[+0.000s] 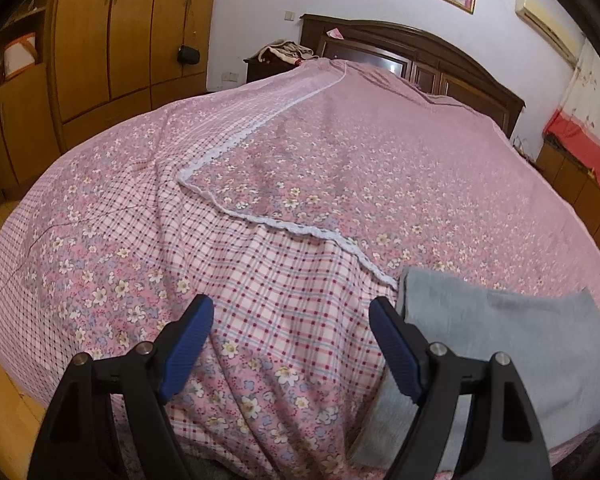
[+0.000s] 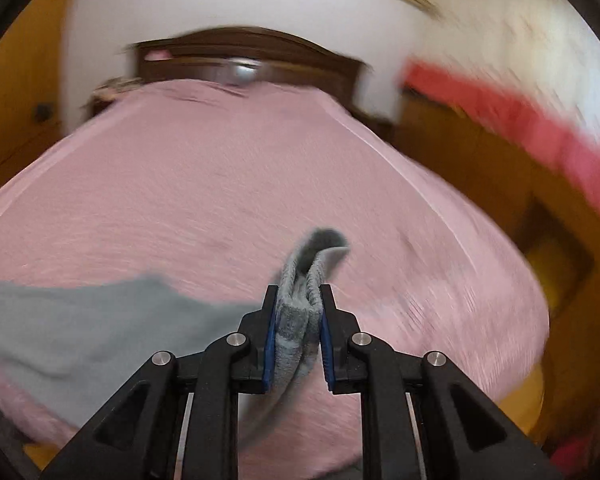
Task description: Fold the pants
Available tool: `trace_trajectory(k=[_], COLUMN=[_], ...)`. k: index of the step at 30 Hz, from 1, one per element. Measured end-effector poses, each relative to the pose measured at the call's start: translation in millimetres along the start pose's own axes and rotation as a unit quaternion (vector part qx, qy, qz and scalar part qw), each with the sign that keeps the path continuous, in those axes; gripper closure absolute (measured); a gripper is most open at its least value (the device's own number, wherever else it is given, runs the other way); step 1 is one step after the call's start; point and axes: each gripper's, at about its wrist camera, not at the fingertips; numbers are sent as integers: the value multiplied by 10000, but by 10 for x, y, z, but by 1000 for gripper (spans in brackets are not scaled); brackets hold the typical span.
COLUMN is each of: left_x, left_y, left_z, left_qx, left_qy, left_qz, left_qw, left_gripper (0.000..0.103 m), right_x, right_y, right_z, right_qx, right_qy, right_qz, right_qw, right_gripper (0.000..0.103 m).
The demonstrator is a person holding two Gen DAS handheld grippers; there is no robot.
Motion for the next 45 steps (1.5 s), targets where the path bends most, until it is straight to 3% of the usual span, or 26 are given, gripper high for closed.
trace_trajectory(k=[2, 5, 8, 10, 11, 15, 20, 23, 27, 30, 34, 37, 38, 39, 40, 41, 44, 45], left_x=[16, 56, 18, -11, -17, -47, -81, -77, -58, -54, -57, -48, -47, -38, -24, 1, 167, 213], left_y=[55, 188, 381, 513, 558, 697, 589, 554, 566, 620, 605, 657, 679, 718, 771, 819, 995, 1058], left_z=[12, 32, 38, 30, 24, 37, 56, 54, 56, 63, 46, 54, 52, 57, 67, 67, 52, 42], left_qx=[54, 225, 594, 914, 1023, 1251, 971, 909, 1108, 1203, 1141, 1246, 1319, 1370, 1450, 1553, 1958, 2089], left_qy=[32, 26, 209, 310, 322, 407, 489, 494, 462, 448, 452, 427, 419, 417, 410, 356, -57, -174], left_qz=[12, -20, -86, 125, 193, 364, 225, 228, 356, 428, 431, 527, 563, 591, 631, 662, 991, 1149], left_qw=[10000, 9997, 9980, 9953, 9940, 9906, 9938, 9944, 9921, 9908, 9915, 9899, 9888, 9879, 9866, 9850, 9756, 9710], left_gripper=[20, 20, 20, 20, 20, 20, 20, 20, 20, 20, 20, 20, 20, 20, 20, 20, 20, 20], right_x=[111, 224, 128, -2, -56, -101, 116, 88, -76, -63, -7, -63, -60, -44, -26, 5, 59, 52], right_y=[611, 1835, 2970, 3525, 3687, 3737, 3658, 3896, 4057, 4059, 3978, 3999, 3968, 3907, 3864, 3788, 3448, 3250], right_z=[-165, -208, 106, 381, 473, 487, 334, 514, 712, 708, 731, 774, 769, 755, 735, 701, 568, 510], right_qx=[502, 1181, 1533, 1264, 1105, 646, 798, 1116, 1068, 1032, 728, 505, 293, -3, -137, -216, -160, -136], right_qy=[-223, -500, -310, -183, -126, -79, -364, -100, 149, 122, -38, 119, 143, 103, 97, 87, 45, 27], right_qz=[-413, -1395, -2425, -3109, -3194, -3293, -3307, -3356, -3348, -3360, -3671, -4058, -4321, -4699, -4905, -5055, -5366, -5322], right_qw=[9976, 9819, 9575, 9418, 9411, 9420, 9397, 9353, 9361, 9361, 9273, 9125, 9013, 8826, 8713, 8625, 8436, 8465], right_gripper=[84, 84, 84, 84, 84, 84, 84, 84, 84, 80, 74, 66, 62, 57, 45, 43, 40, 40])
Point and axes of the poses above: each gripper's, at about its wrist camera, not at the fingertips, and x roughly against the way its jaws point, y to its left, z to its underside, and after that the axes turned 6 degrees about -y, right-handed
